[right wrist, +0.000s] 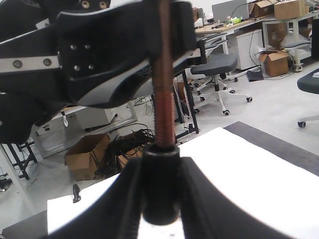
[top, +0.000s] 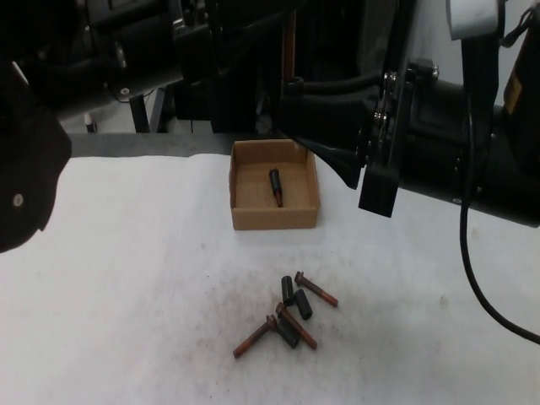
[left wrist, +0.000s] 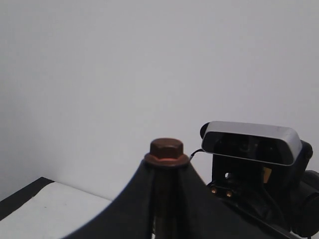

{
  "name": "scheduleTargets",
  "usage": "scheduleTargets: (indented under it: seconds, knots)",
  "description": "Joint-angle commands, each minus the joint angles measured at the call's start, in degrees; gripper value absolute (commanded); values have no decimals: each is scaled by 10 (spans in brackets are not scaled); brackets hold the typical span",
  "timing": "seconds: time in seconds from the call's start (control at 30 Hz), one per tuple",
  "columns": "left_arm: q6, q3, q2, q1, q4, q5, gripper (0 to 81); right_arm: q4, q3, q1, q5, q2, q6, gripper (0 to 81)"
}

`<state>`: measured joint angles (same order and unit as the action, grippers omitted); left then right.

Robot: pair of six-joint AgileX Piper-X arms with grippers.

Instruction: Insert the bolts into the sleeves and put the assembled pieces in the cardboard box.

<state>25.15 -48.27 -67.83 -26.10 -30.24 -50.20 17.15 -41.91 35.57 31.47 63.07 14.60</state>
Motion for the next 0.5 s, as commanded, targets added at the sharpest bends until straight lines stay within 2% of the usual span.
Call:
scheduleTargets:
  seconds: [0.0, 0.47]
  knots:
    - [11, -2, -11, -2, 0, 0, 2, 11, -7, -2, 4, -4, 13, 8]
    - [27, -2, -13, -2, 0, -1, 2, 11, -7, -2, 4, -4, 13, 8]
